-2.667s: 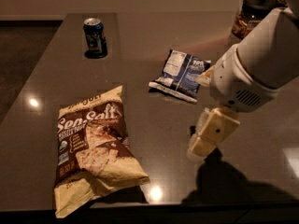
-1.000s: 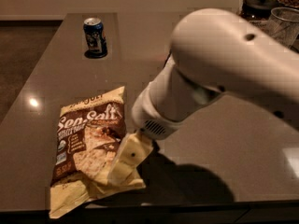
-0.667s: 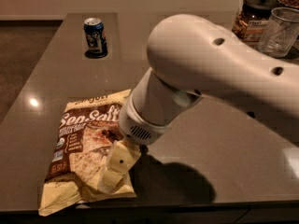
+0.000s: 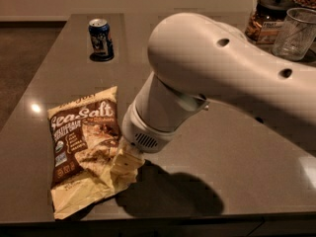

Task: Move brown chip bag near blue chip bag

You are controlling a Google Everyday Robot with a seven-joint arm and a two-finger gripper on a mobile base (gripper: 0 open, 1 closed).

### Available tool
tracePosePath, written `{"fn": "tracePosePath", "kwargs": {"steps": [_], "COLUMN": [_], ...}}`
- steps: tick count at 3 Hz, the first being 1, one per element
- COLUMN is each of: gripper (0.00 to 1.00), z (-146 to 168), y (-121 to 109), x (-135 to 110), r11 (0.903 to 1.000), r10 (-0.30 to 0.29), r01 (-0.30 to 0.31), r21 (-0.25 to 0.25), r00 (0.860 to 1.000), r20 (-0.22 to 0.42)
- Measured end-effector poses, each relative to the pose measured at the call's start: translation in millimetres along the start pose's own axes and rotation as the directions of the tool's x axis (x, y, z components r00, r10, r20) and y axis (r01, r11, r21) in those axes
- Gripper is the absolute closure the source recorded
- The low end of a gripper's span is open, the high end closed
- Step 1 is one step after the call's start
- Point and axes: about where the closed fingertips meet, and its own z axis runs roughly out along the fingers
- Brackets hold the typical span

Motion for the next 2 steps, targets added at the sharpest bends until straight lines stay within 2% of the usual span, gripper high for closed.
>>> {"fn": "tracePosePath", "kwargs": {"steps": [1, 2], "gripper": [0.79, 0.99], "z": [-25.3, -64.4], "y": [-11.9, -26.2], "x": [18.5, 51.0], "r11": [0.9973, 0.9816], "r10": [0.044, 0.118], "r01": [-0.044, -0.117], "r21": [0.058, 0.150], "r00": [0.999, 0.993], "r20": [-0.001, 0.003]}}
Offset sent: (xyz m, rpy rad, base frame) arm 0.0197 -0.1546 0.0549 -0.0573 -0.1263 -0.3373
